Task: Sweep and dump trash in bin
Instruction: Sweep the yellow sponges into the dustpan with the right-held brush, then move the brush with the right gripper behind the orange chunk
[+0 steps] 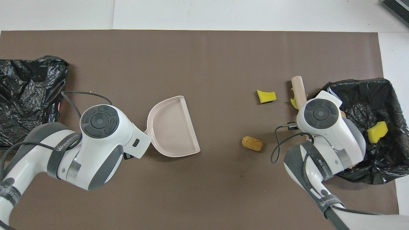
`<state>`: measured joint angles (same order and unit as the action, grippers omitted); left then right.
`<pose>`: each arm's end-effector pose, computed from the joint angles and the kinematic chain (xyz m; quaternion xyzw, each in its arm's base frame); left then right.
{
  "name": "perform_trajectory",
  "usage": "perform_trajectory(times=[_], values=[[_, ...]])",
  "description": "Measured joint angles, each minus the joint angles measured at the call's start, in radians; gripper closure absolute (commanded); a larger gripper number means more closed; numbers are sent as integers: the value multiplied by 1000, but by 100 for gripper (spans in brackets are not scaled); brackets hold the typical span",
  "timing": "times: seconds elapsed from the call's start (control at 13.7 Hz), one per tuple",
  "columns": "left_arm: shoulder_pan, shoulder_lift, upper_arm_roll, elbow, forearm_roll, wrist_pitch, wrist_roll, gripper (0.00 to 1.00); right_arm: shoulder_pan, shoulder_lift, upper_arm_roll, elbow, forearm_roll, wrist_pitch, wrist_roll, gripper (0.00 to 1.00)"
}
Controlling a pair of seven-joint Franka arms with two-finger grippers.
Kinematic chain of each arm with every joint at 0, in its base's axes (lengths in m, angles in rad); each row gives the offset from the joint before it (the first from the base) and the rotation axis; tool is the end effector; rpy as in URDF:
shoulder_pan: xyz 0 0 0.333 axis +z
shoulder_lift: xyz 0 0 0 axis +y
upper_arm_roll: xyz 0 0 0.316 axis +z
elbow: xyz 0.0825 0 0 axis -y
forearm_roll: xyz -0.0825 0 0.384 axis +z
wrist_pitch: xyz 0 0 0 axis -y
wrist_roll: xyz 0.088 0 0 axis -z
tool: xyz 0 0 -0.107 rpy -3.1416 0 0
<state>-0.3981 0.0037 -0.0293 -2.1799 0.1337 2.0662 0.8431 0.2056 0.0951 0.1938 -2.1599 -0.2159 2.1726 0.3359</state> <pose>0.4765 -0.2093 0.3791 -0.7809 0.6193 0.0690 0.0434 0.5022 0.2022 0.3486 0.9916 0.0960 -0.0091 0.0862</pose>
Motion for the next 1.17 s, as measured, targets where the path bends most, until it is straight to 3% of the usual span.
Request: perform_trajectory(times=[0.29,0.95,1.17], values=[[3,-1,4,-8,-1,0,0,100,27,-3,22,11,274,1,-215,100],[12,-2,4,-25,-7,4,-3,100,112,-9,150,75,620,0,-247,100],[13,-2,4,-26,-9,4,-4,100,60,-58,138,121,647,-123,-247,100]])
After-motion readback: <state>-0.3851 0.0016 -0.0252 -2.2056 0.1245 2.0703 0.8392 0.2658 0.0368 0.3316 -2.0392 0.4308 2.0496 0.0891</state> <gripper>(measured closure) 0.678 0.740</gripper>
